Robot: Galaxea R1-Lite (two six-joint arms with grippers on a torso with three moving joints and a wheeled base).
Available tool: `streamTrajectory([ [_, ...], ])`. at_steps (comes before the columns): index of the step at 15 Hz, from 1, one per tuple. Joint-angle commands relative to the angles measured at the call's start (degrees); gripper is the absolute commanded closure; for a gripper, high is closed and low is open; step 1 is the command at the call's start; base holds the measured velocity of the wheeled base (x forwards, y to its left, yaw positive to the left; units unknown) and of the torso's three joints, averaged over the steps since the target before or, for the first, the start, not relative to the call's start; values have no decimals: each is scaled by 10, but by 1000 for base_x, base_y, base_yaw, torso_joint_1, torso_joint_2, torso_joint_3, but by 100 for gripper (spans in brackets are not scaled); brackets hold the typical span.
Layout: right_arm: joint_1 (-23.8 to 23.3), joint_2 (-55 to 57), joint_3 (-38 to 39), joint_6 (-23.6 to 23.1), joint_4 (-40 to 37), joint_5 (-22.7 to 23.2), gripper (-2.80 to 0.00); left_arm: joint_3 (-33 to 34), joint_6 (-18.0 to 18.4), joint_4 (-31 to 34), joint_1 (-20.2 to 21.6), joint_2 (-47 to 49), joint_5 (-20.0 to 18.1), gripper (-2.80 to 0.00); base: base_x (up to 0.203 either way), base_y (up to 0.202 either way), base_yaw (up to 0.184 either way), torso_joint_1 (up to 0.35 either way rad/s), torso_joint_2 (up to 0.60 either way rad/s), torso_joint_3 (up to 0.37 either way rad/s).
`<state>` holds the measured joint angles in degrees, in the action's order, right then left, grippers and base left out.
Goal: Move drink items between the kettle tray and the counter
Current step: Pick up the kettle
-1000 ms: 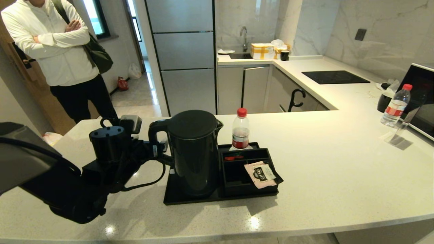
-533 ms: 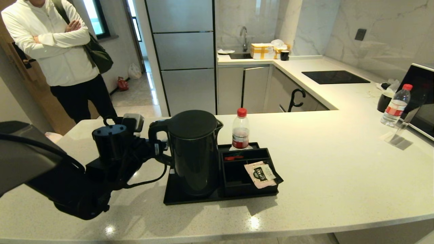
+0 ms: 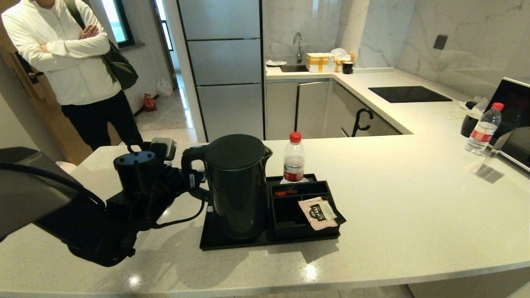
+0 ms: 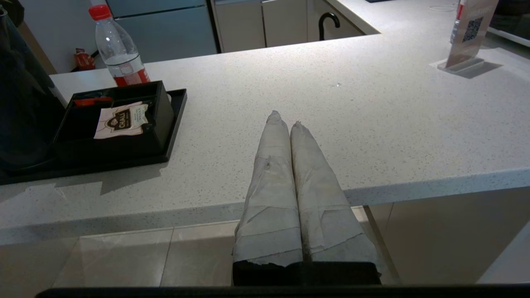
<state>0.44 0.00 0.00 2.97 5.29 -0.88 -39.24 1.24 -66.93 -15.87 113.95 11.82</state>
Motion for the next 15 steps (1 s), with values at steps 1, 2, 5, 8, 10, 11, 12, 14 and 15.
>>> streamTrajectory([
  [1, 0, 1, 18, 0, 1, 0, 0, 0, 0, -4, 0, -5, 1, -280, 0, 0, 0, 0, 0, 0],
  [2, 0, 1, 18, 0, 1, 0, 0, 1, 0, -4, 0, -4, 1, -280, 0, 0, 0, 0, 0, 0],
  [5, 0, 1, 18, 0, 1, 0, 0, 1, 1, -4, 0, -1, 1, -280, 0, 0, 0, 0, 0, 0],
  [8, 0, 1, 18, 0, 1, 0, 0, 1, 1, -4, 0, -2, 1, -280, 0, 0, 0, 0, 0, 0],
  [10, 0, 1, 18, 0, 1, 0, 0, 1, 1, -4, 0, -4, 1, -280, 0, 0, 0, 0, 0, 0],
  [11, 0, 1, 18, 0, 1, 0, 0, 2, 1, -4, -1, 0, 5, 0, 0, 0, 0, 0, 0, 0],
  [12, 0, 1, 18, 0, 1, 0, 0, 2, 2, -4, -1, 0, 6, 0, 0, 0, 0, 0, 0, 0],
  [14, 0, 1, 18, 0, 1, 0, 0, 2, 2, -3, -1, -5, 1, 0, 0, 0, 0, 0, 0, 0],
  [15, 0, 1, 18, 0, 1, 0, 0, 1, 2, -4, -1, -4, 1, 0, 0, 0, 0, 0, 0, 0],
])
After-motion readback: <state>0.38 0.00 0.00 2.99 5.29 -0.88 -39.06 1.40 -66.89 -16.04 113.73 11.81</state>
